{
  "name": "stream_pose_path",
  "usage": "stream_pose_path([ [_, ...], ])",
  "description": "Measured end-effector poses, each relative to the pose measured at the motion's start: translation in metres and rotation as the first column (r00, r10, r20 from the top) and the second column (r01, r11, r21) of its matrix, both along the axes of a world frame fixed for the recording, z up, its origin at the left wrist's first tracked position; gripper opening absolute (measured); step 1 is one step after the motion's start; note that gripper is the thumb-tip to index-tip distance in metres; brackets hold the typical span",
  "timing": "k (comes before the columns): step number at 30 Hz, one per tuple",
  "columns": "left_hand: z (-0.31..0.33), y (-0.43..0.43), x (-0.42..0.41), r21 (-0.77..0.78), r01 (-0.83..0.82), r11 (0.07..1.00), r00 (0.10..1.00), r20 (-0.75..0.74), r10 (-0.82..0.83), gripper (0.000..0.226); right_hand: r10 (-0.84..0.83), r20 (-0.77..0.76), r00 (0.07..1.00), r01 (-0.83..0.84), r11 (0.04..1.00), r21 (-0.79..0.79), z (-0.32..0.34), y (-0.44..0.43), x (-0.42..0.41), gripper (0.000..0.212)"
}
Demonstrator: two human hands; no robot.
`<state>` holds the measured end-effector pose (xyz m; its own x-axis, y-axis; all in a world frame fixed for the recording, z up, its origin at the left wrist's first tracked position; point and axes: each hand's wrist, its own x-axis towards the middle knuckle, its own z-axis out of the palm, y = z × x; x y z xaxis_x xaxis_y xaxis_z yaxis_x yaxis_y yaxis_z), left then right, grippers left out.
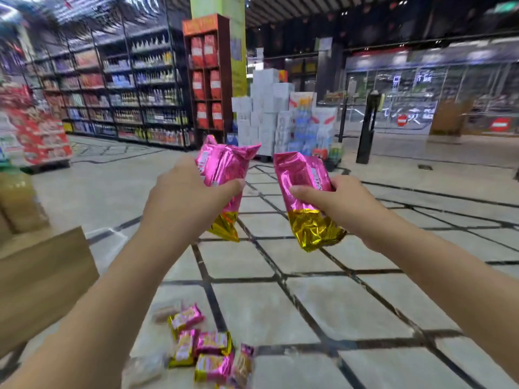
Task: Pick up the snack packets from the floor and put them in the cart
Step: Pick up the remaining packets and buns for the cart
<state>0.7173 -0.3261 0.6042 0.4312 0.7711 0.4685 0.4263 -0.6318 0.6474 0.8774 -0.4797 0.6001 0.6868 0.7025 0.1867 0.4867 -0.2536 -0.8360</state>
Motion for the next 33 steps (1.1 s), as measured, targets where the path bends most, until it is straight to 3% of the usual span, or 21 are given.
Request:
stream_pose_path([
  [5,0.175,-0.006,-0.020,0.082,0.020,0.996,0.995,-0.103,-0.011,0.043,0.068,0.031,0.997,-0.068,0.998,-0.004,0.176,0.000,-0.012,0.041],
  [10,0.342,-0.022,-0.064,0.134,-0.034,0.990,0.974,-0.219,0.063,0.052,0.097,0.008,0.995,-0.097,0.993,-0.064,0.336,-0.014,-0.042,0.050],
  [17,0.506,-0.070,-0.134,0.012,0.005,1.000,0.969,-0.248,-0.002,0.048,0.114,-0.069,0.991,-0.120,0.989,-0.083,0.497,-0.060,-0.099,0.073],
  [22,0.550,-0.116,-0.167,-0.045,0.023,0.999,0.966,-0.256,-0.034,0.048,0.150,-0.070,0.986,-0.156,0.983,-0.094,0.544,-0.104,-0.138,0.086],
  [26,0.559,-0.159,-0.182,-0.100,0.065,0.993,0.980,-0.180,-0.082,0.039,0.216,-0.095,0.972,-0.224,0.971,-0.088,0.550,-0.143,-0.152,0.047],
  [29,0.552,-0.187,-0.186,-0.147,0.086,0.985,0.986,-0.126,-0.105,0.034,0.209,-0.070,0.975,-0.215,0.973,-0.089,0.541,-0.167,-0.153,0.047],
  [33,0.526,-0.221,-0.187,-0.199,0.056,0.978,0.996,-0.053,-0.068,0.035,0.201,-0.106,0.974,-0.207,0.977,-0.052,0.513,-0.191,-0.147,0.030],
])
